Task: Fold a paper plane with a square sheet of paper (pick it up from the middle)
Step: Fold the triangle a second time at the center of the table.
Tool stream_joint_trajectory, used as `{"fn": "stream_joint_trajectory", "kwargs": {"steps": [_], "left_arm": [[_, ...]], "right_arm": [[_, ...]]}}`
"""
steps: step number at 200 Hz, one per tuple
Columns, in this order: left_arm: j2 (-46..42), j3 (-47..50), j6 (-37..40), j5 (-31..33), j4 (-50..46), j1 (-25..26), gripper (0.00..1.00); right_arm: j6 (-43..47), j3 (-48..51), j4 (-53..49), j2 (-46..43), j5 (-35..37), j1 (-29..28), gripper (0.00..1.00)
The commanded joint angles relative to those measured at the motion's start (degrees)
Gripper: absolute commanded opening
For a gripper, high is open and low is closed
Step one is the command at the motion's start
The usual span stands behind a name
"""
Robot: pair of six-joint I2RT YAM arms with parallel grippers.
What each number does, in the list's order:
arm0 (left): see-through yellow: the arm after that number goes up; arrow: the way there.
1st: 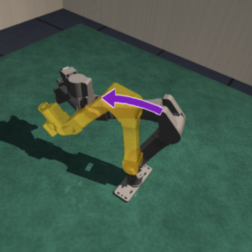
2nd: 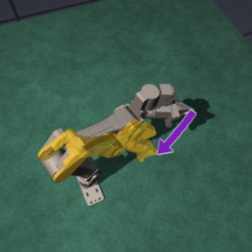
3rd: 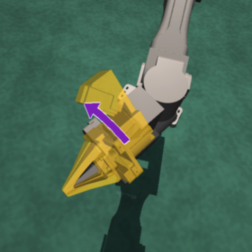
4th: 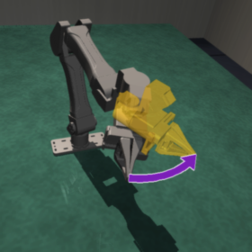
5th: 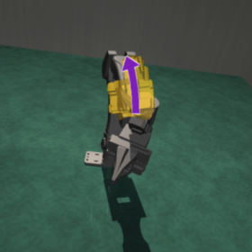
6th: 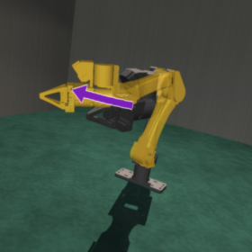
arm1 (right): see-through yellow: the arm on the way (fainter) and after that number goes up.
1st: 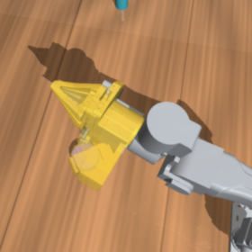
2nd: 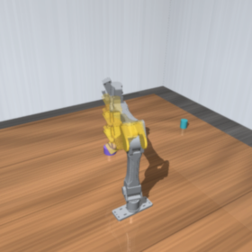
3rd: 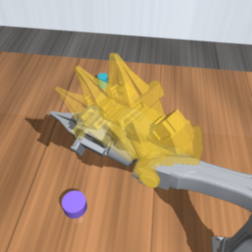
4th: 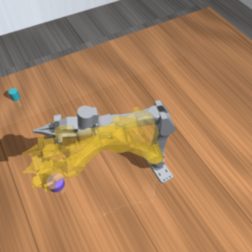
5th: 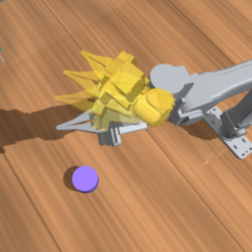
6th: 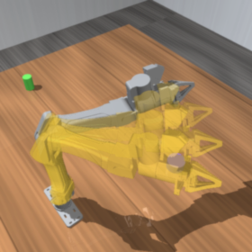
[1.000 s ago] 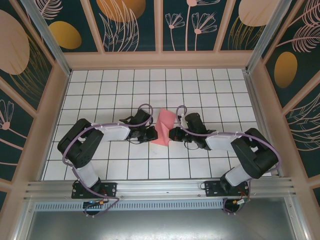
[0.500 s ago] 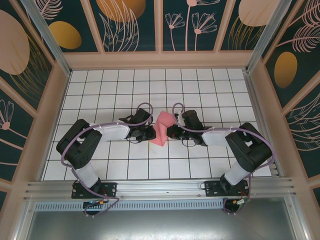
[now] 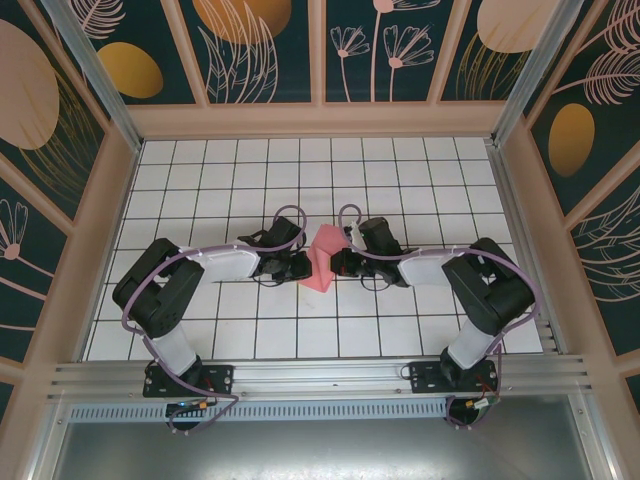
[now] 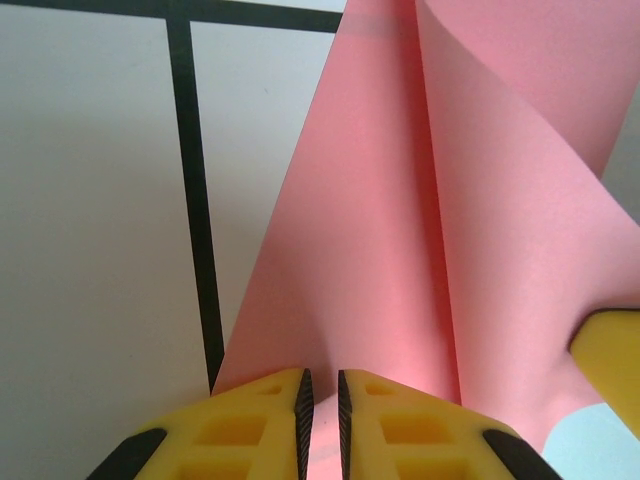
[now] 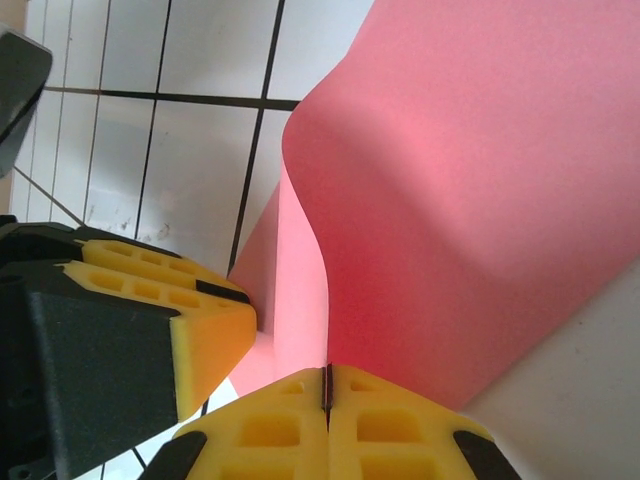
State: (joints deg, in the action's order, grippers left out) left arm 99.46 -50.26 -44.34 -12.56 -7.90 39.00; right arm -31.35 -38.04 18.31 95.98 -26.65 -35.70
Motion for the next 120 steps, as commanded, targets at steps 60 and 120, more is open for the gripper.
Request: {"fn": "stream_joint_trajectory", "kwargs": {"steps": [60, 120], "left_arm": [[0.65, -0.3, 1.01, 1.22, -3.0, -0.32, 0.2], [0.79, -0.45, 0.78, 0.87, -2.93, -0.31, 0.2]], "right_arm": [[2.02, -2.26, -2.4, 2.18, 1.54, 0.35, 0.04], [2.4, -2.75, -2.68, 2.8, 1.78, 0.32, 0.05]]}}
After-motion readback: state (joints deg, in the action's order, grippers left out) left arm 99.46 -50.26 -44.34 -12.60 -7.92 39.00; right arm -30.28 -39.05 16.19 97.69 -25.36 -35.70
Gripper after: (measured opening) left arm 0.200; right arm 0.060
